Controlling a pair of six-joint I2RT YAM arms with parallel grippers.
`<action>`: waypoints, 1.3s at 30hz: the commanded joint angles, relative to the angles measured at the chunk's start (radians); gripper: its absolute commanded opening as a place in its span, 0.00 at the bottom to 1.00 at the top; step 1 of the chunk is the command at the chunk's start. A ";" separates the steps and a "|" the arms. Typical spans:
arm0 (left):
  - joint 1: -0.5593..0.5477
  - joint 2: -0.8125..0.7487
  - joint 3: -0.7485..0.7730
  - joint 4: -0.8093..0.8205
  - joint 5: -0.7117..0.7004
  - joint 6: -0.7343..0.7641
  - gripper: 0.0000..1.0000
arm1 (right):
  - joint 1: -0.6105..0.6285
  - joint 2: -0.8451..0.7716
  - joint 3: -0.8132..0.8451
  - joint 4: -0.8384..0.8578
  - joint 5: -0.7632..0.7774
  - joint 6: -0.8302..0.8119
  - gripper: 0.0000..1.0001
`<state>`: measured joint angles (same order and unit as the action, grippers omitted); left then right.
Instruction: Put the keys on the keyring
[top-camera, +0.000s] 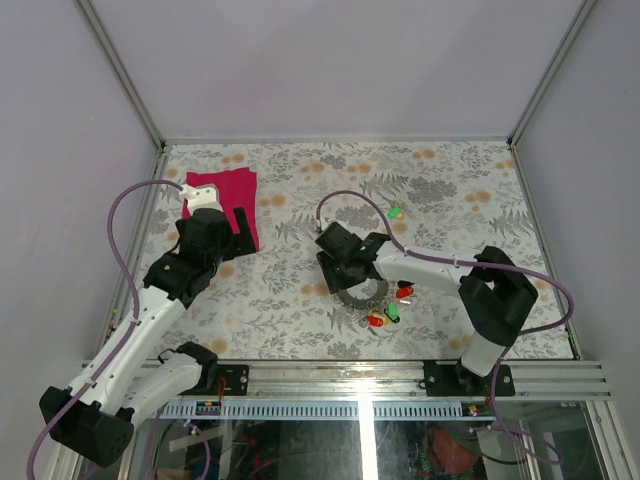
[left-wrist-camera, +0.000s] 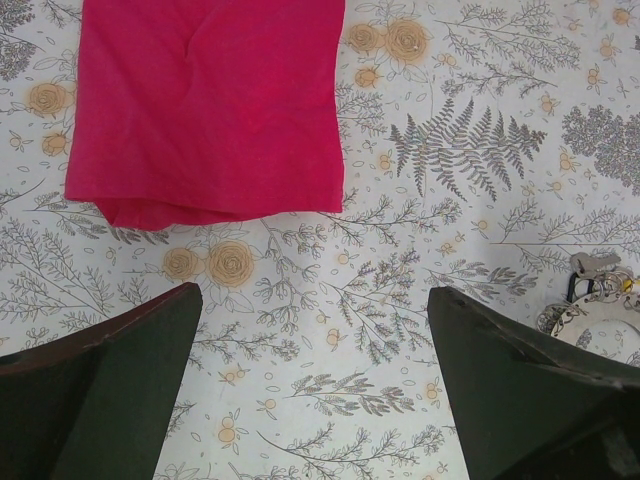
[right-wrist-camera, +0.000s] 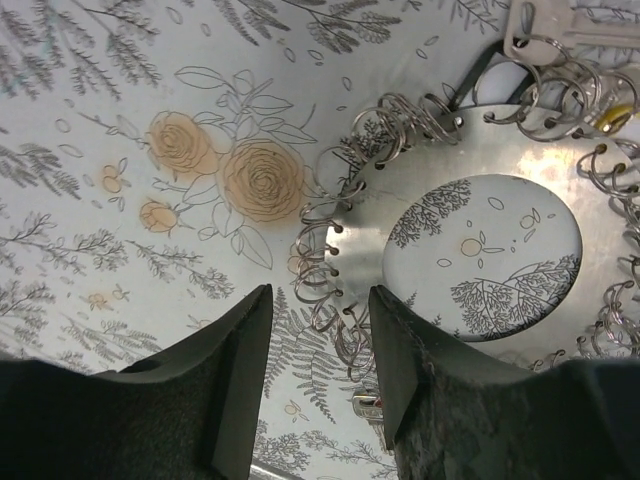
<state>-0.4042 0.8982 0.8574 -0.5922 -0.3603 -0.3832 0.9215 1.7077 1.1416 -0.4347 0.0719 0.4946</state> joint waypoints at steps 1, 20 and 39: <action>-0.003 -0.011 0.000 0.031 0.009 0.017 1.00 | 0.037 0.053 0.054 -0.075 0.126 0.106 0.50; -0.003 -0.008 0.000 0.031 0.017 0.015 1.00 | 0.104 0.105 0.041 -0.120 0.124 0.138 0.34; -0.003 -0.003 0.003 0.031 0.019 0.015 1.00 | 0.105 0.093 0.020 -0.113 0.191 0.127 0.14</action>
<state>-0.4042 0.8982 0.8574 -0.5922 -0.3470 -0.3832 1.0157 1.8160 1.1576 -0.5442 0.1959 0.6136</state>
